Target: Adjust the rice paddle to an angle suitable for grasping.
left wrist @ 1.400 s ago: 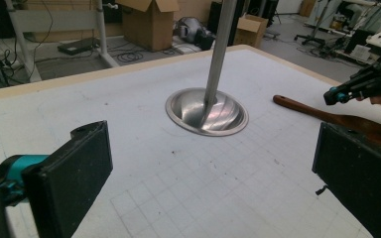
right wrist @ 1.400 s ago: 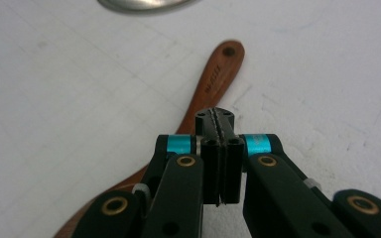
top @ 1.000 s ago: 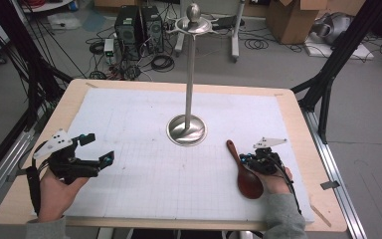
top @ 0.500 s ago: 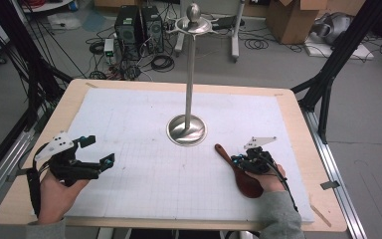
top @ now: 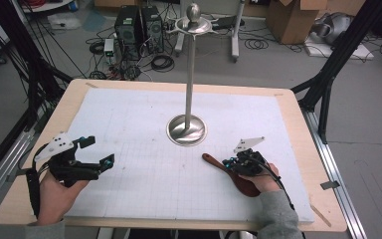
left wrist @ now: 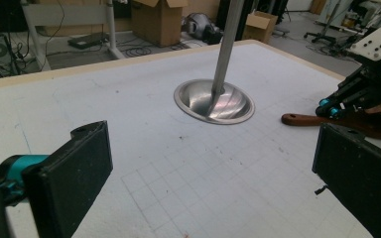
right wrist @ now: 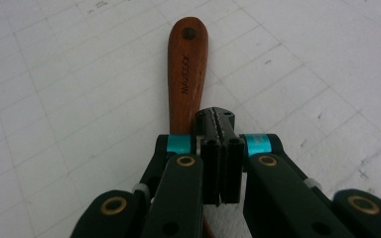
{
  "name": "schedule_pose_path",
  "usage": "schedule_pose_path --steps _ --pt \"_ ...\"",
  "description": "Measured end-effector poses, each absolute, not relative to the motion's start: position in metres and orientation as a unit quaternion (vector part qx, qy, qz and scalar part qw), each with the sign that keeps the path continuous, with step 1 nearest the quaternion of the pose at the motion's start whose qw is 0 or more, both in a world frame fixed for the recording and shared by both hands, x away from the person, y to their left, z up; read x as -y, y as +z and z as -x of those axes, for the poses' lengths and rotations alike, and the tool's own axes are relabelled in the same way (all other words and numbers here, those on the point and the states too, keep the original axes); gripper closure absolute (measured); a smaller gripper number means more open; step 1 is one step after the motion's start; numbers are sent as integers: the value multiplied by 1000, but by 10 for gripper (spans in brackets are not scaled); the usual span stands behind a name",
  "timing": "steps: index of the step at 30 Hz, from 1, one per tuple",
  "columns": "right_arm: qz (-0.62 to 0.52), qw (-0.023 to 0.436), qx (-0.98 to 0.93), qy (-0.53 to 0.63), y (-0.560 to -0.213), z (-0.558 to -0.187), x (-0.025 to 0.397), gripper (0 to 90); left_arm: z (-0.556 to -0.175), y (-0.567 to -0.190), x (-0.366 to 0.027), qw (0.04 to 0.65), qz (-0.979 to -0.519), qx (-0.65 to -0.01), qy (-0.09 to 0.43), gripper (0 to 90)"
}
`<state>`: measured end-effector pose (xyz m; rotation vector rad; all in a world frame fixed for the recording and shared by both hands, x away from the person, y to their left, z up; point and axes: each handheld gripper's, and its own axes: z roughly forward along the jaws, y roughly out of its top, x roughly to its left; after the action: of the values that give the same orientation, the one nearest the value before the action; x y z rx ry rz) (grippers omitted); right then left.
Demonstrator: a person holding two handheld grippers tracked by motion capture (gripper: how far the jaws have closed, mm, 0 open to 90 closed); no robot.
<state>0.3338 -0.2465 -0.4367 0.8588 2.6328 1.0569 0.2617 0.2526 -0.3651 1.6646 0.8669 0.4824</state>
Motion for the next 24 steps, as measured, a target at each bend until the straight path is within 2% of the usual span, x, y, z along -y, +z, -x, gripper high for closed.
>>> schedule_pose_path --steps 6,12,21,24 --pt "-277 108 -880 370 -427 -330 245 882 -261 -364 -253 568 -708 -367 204 26" --pt "-264 124 -877 382 -414 -324 246 646 -260 -360 -255 572 -705 -365 206 26" --pt "-279 133 -871 383 -403 -322 249 205 -262 -361 -253 571 -707 -364 203 26" --pt "-280 131 -868 388 -399 -320 250 151 -261 -361 -253 572 -706 -365 204 26"
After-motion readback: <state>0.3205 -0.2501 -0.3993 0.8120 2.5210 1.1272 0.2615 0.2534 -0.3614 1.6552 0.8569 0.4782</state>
